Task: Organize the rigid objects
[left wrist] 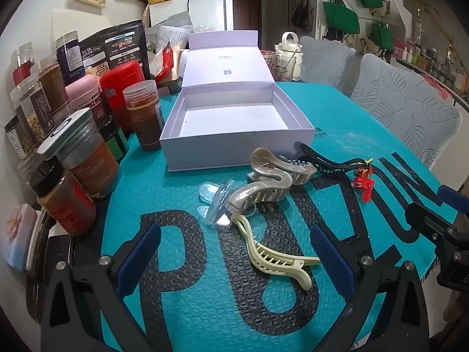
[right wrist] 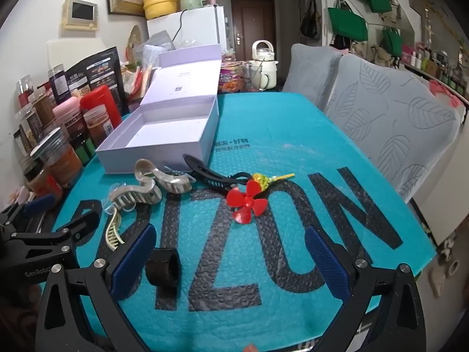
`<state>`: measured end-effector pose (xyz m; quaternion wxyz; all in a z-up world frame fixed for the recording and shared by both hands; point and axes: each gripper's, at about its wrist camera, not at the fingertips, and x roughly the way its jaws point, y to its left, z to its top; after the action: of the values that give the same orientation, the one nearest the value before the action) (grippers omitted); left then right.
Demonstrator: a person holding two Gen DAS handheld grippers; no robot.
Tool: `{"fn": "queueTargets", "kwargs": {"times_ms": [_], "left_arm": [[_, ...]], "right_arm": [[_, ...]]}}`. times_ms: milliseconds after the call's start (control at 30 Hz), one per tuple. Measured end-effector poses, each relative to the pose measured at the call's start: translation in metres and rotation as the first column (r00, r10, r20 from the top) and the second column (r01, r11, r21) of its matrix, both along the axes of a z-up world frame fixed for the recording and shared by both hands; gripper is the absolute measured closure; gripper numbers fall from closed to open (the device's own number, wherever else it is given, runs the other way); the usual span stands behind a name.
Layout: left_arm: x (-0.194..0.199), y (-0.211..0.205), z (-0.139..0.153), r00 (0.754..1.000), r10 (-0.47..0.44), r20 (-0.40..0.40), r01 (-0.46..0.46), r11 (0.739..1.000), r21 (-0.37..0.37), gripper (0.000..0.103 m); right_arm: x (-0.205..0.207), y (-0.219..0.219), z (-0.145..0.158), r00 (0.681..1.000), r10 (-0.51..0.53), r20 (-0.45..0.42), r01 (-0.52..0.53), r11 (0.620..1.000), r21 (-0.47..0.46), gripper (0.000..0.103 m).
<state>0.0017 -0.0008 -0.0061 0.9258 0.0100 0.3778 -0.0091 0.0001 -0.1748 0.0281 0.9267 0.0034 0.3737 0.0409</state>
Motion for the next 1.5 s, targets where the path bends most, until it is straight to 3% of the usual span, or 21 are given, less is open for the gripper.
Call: {"fn": "queueTargets", "kwargs": {"times_ms": [1500], "left_arm": [[-0.0032,0.0013,0.0009,1.0,-0.021,-0.014,0.021,1.0,-0.008,0.0]], "right_arm": [[-0.0016,-0.004,0.0002,1.0,-0.019,0.007,0.019,1.0,0.015,0.0]]}}
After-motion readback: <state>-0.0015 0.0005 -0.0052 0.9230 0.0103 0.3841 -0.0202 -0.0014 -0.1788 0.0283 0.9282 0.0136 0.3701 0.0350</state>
